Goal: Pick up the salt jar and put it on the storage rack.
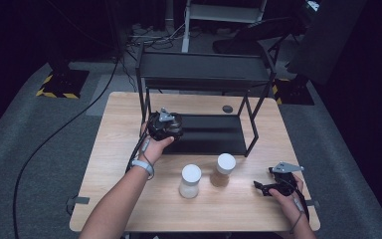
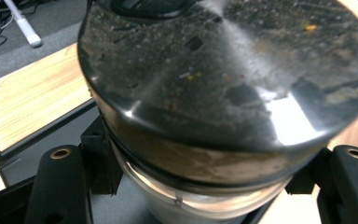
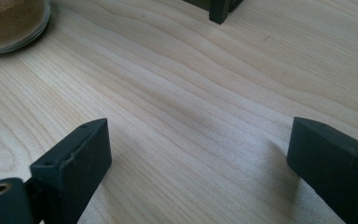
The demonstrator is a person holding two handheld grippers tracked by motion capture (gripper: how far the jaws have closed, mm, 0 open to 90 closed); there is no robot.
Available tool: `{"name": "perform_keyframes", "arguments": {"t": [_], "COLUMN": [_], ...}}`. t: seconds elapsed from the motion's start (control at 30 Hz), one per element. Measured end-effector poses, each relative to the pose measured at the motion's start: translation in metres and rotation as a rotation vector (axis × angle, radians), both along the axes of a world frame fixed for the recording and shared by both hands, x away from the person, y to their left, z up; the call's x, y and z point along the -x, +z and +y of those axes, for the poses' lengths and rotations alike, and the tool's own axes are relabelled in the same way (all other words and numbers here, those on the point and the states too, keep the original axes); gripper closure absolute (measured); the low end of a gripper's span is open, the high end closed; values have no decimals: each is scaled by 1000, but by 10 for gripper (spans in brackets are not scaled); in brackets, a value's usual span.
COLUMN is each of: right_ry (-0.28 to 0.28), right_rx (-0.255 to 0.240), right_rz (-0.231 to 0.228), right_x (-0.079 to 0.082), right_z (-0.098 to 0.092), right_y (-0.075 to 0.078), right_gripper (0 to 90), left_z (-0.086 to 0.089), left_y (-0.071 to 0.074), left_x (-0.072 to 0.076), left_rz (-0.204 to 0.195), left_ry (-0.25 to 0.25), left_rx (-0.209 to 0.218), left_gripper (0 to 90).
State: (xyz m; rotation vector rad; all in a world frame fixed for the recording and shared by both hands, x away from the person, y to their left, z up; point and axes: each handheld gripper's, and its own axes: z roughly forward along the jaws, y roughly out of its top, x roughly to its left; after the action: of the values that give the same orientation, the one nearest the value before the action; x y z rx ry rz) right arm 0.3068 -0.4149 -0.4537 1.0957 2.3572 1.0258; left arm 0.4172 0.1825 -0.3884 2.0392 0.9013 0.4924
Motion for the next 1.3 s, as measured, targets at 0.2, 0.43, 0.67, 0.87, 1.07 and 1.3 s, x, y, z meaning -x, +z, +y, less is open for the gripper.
{"name": "perform_keyframes", "arguments": {"t": [0.2, 0.43, 0.67, 0.87, 1.07, 1.3], "right_ry": [0, 0, 0, 0, 0, 0], "right_rx": [0, 0, 0, 0, 0, 0], "right_rz": [0, 0, 0, 0, 0, 0], "right_x": [0, 0, 0, 0, 0, 0], "right_z": [0, 0, 0, 0, 0, 0], "right_y": [0, 0, 0, 0, 0, 0], "right_gripper": [61, 61, 61, 61, 61, 61], "left_z": [-5, -11, -13, -12, -14, -13], "left_y": [-8, -16, -19, -22, -24, -25], "left_x": [-10, -16, -20, -23, -27, -27], "left_rz": [21, 46, 57, 69, 85, 92], "left_ry": [9, 21, 26, 28, 33, 38], "left_rx": [-14, -33, -43, -43, -49, -46], "left_gripper": [297, 297, 296, 296, 296, 295]}}
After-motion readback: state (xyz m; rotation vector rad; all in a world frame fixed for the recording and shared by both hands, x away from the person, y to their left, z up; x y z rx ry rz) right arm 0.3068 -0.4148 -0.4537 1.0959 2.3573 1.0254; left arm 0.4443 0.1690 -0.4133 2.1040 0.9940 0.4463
